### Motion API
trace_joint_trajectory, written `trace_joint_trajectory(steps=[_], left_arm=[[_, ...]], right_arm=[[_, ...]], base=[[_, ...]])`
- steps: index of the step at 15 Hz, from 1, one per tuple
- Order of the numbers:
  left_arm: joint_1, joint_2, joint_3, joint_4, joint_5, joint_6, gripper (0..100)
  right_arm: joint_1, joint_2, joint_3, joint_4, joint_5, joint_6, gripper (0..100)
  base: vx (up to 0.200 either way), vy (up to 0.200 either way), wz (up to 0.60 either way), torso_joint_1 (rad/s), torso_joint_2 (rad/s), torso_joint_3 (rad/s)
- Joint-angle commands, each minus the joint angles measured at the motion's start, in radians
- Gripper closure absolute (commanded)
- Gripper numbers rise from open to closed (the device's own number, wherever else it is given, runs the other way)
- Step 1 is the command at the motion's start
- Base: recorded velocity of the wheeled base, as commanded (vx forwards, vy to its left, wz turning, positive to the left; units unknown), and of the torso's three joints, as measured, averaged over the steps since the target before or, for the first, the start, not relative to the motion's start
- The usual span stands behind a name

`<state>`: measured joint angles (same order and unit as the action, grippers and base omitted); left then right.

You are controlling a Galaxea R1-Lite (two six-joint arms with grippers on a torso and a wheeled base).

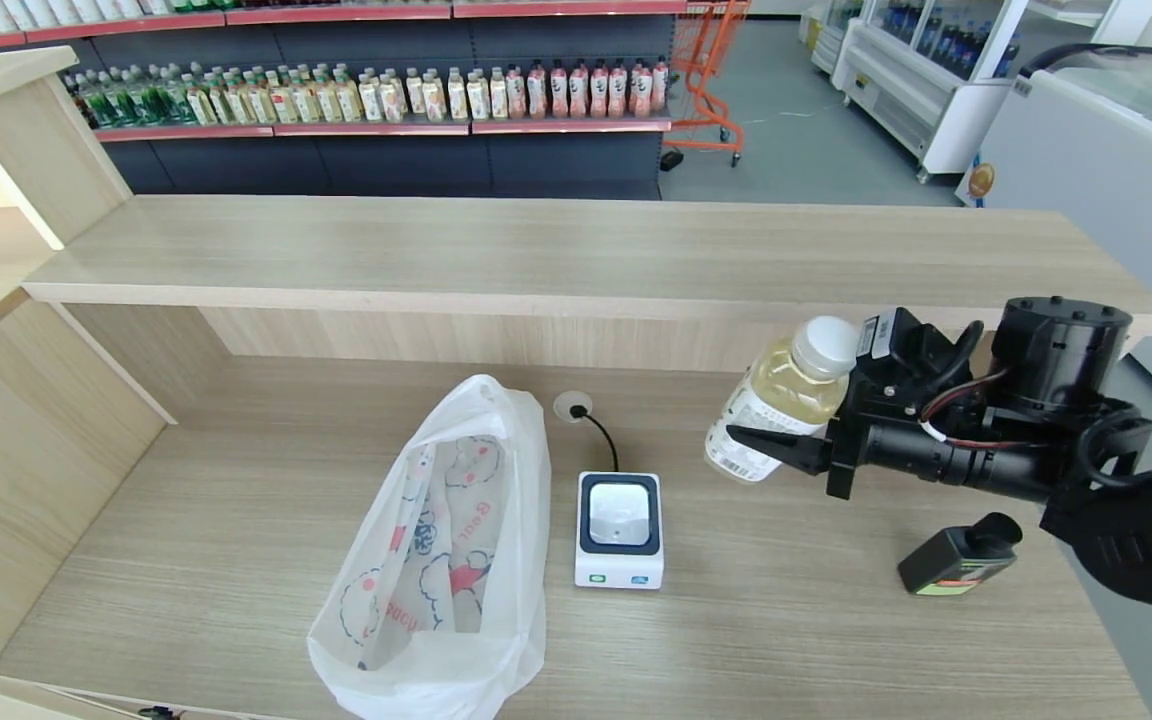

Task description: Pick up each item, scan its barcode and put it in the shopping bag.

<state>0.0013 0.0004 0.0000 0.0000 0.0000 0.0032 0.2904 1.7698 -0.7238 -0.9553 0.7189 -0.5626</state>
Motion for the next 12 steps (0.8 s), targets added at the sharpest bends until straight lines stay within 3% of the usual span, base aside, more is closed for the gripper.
trace_joint_trajectory(steps=[1, 12], left_arm=[[0.000, 0.000, 0.000, 0.000, 0.000, 0.000, 0], [0.000, 0.000, 0.000, 0.000, 0.000, 0.000, 0]], right_arm=[[-0.001, 0.002, 0.007, -0.002, 0.001, -0.007, 100], [-0.028, -0.135, 0.093, 0.023, -0.001, 0.000, 100]], base=[[0.000, 0.000, 0.00, 0.000, 0.00, 0.000], [0.000, 0.000, 0.00, 0.000, 0.00, 0.000]])
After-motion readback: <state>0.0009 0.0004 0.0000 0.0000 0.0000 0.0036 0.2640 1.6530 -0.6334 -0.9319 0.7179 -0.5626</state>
